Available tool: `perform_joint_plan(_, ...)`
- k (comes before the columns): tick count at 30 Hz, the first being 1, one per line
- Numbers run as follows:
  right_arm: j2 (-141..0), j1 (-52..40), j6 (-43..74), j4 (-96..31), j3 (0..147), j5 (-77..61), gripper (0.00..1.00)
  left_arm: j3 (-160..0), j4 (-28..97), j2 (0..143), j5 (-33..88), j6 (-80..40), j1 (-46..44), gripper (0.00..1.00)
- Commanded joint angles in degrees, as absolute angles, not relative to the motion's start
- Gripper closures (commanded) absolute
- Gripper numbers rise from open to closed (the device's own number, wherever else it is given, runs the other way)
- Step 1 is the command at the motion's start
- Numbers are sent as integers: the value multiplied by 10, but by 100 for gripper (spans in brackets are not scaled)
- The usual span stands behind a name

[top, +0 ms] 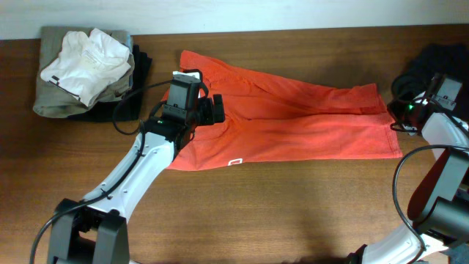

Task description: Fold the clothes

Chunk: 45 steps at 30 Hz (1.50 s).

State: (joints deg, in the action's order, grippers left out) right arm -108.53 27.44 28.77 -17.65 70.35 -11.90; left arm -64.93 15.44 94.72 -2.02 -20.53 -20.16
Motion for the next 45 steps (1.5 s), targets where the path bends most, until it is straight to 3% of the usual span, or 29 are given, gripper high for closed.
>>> perform_joint_plan(1, -1092, 274, 292, -169, 714, -112, 42, -649, 154, 951, -29, -196, -201, 1)
perform_joint_plan(6, -1083, 274, 242, -275, 778, -119, 39, -650, 144, 943, -28, -196, -201, 1)
perform_joint_plan(10, -1076, 270, 197, -366, 866, -176, 18, -651, 109, 935, -12, -196, -201, 8)
perform_joint_plan(13, -1076, 252, 197, -407, 911, -193, 13, -658, 91, 938, 27, -196, -201, 11)
perform_joint_plan(16, -1076, 216, 172, -417, 936, -182, 5, -719, 156, 950, 36, -187, -197, 10)
perform_joint_plan(22, -1081, 163, 165, -418, 941, -126, 4, -964, 319, 1066, 38, -118, -165, 4)
perform_joint_plan(27, -1091, 144, 163, -429, 941, -117, 4, -1095, 321, 1186, 48, -145, -126, 2)
perform_joint_plan(33, -1095, 142, 163, -448, 940, -113, 4, -1136, 257, 1302, 100, -144, -69, 1)
perform_joint_plan(37, -1095, 142, 150, -458, 940, -113, 3, -1137, 221, 1358, 232, -145, -26, 1)
perform_joint_plan(45, -1101, 142, 148, -468, 935, -113, 3, -1137, 185, 1399, 277, -130, -6, 1)
